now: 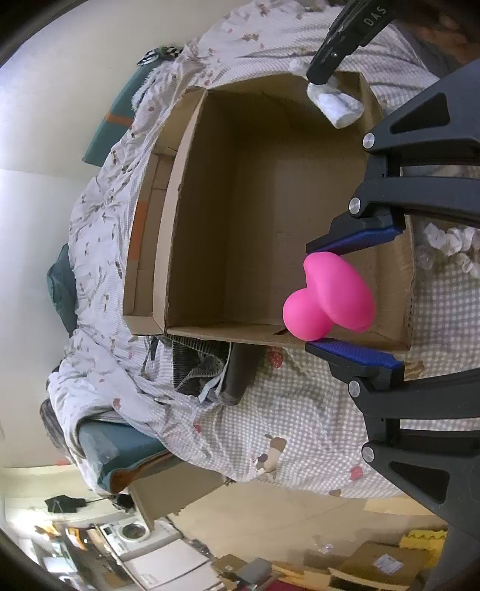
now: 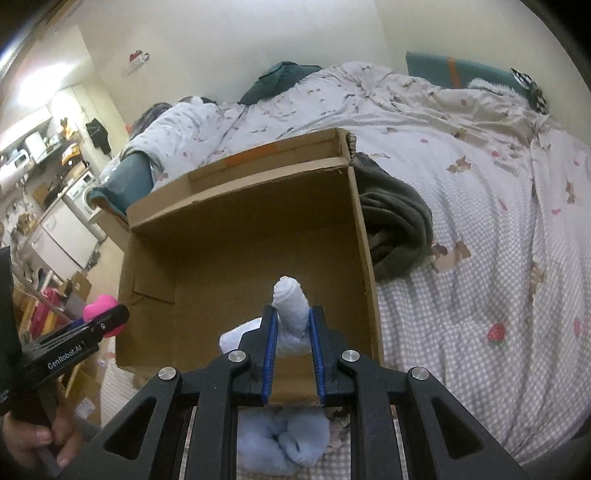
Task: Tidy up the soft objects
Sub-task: 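Lower the pink duck and white socks into the box and open both grippers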
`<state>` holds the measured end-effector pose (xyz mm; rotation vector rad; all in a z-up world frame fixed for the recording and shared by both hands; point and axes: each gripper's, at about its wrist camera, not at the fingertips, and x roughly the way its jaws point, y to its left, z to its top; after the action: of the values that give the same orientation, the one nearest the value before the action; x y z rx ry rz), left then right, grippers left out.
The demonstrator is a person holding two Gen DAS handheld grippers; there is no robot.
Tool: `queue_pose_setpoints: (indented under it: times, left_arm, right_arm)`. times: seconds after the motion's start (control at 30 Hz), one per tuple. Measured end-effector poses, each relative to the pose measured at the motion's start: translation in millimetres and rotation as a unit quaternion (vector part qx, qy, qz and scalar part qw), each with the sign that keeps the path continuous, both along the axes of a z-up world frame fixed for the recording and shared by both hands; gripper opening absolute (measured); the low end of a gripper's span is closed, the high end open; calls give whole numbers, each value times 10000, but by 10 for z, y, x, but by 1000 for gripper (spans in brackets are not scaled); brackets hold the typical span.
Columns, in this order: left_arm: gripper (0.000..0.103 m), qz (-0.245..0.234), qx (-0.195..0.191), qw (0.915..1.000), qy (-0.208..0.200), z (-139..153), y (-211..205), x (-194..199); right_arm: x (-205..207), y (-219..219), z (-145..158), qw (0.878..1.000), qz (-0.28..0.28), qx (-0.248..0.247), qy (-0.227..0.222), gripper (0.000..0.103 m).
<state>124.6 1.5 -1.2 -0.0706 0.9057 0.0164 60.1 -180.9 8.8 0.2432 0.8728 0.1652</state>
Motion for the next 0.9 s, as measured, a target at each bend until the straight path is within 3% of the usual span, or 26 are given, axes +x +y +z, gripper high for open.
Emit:
queue_pose_setpoints:
  times: [0.17,0.9]
  left_arm:
    - [41,10,-199,9995,225,-92,52,33]
    - [43,-160,136,9997,124,-75,-67,-28]
  right_arm:
    - [49,44,-119,9996,44,-128,253,19]
    - [35,137,-183,9989,240,-108,393,20]
